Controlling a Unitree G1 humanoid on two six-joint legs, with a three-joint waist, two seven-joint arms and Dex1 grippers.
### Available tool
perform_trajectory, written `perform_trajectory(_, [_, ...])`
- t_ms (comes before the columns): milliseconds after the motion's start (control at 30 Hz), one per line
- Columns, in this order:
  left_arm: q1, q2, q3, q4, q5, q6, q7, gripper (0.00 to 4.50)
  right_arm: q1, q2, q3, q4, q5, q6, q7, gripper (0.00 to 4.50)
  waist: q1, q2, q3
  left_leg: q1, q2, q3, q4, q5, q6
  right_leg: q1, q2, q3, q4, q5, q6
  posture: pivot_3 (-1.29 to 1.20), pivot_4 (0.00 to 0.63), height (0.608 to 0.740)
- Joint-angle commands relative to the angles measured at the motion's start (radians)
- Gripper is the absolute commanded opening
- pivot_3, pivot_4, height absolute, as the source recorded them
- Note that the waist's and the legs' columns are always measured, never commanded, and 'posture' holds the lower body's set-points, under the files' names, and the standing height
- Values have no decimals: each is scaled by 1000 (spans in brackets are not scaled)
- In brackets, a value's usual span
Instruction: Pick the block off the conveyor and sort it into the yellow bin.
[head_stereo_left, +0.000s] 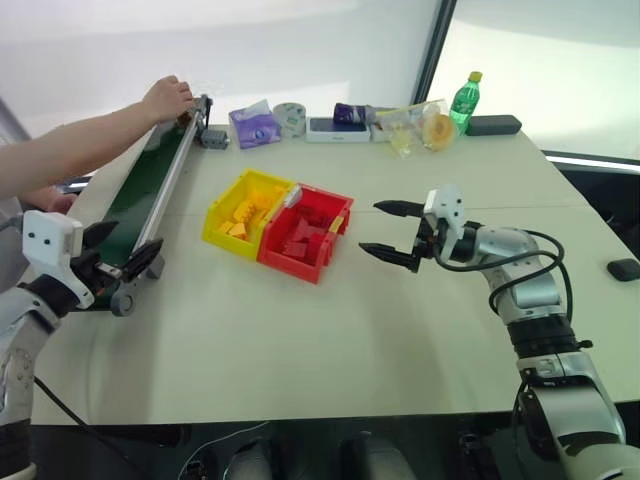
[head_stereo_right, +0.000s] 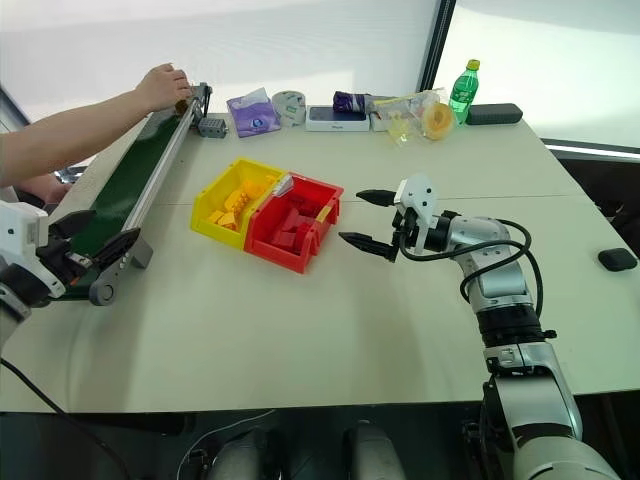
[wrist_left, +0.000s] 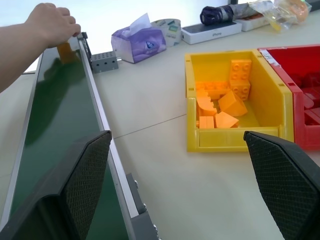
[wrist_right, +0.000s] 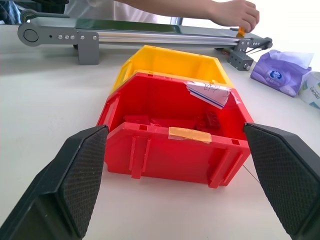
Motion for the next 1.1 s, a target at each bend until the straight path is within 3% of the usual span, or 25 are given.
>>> perform_trajectory(33, [-6, 19, 31, -14, 5, -27, 2, 4470, -33, 4, -10, -39, 6, 7, -9, 4500, 0, 0, 0, 0, 0, 0, 0, 0, 0, 0, 0, 0, 0, 0, 0, 0, 150, 740])
perform_trajectory(1100, [32, 1, 54, -57, -31, -30, 30, 4470, -34, 9, -6, -47, 2, 20, -9, 4500, 0, 0, 0, 0, 0, 0, 0, 0, 0, 0, 0, 0, 0, 0, 0, 0, 150, 740])
